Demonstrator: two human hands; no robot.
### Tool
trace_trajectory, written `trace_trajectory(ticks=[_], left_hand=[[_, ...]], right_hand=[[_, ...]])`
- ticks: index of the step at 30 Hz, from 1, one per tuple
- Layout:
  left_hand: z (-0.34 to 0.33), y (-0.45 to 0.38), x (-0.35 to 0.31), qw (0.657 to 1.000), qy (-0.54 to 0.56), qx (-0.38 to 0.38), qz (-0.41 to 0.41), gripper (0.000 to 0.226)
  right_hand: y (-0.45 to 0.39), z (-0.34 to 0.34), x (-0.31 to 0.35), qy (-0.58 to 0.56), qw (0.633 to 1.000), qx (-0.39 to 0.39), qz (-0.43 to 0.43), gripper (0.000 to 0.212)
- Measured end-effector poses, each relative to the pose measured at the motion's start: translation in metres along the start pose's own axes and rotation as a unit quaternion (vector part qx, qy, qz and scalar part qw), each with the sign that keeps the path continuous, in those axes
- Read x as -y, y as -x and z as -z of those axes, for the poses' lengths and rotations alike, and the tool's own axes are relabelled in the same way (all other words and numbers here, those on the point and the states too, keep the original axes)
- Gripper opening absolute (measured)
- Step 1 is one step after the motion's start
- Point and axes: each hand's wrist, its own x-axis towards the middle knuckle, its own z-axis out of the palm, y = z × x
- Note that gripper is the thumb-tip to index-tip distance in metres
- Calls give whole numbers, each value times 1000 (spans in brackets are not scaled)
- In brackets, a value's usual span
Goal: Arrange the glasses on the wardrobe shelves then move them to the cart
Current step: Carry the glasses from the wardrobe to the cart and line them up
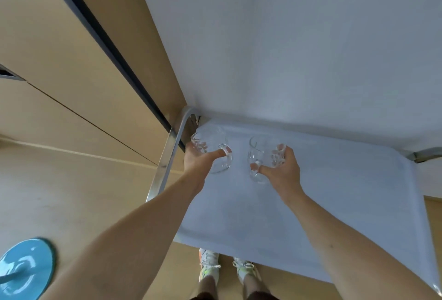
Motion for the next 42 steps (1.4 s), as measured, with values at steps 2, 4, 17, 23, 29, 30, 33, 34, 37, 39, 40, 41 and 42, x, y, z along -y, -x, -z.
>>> trace_trajectory(ticks=[2, 4, 17, 23, 29, 30, 33, 34, 37, 39, 40, 41, 42], left_hand=[[-2, -4, 0, 999, -29, 5, -18, 91], [-4, -7, 4, 996, -72, 1, -45, 97], [-14, -17, 30, 973, -171, -15, -158, 98], [-3, -14, 41, 967, -189, -8, -171, 96], [9, -7, 39, 965, -211, 16, -152, 90], [12, -5, 39, 966, -211, 23, -146, 93], [15, 7, 36, 961, -227, 41, -152, 101], [13, 10, 33, 957, -240, 43, -159, 103], [6, 8, 20, 944, -276, 37, -174, 118], [3, 2, 13, 936, -298, 35, -185, 126], [2, 0, 11, 932, -310, 37, -187, 127], [2, -2, 10, 928, -319, 37, -190, 126], [2, -5, 9, 926, -323, 35, -195, 123]], right_hand=[[-3, -2, -1, 12, 1000, -2, 10, 97], [-5, -4, -2, 20, 1000, 2, 15, 98], [-13, -12, -12, 62, 994, 9, 94, 92], [-3, -4, -23, 79, 994, 15, 71, 96], [7, -1, -14, 95, 994, 22, 49, 100], [10, -1, -14, 81, 996, 20, 42, 95], [21, -4, -11, 52, 998, 14, 24, 89], [23, -8, -7, 60, 998, 7, 22, 93], [21, -21, 6, 114, 993, -19, 22, 122], [17, -30, 13, 144, 989, -22, 32, 132], [15, -33, 15, 160, 986, -23, 36, 134], [14, -36, 15, 173, 984, -27, 38, 133], [12, -37, 14, 182, 982, -32, 40, 132]])
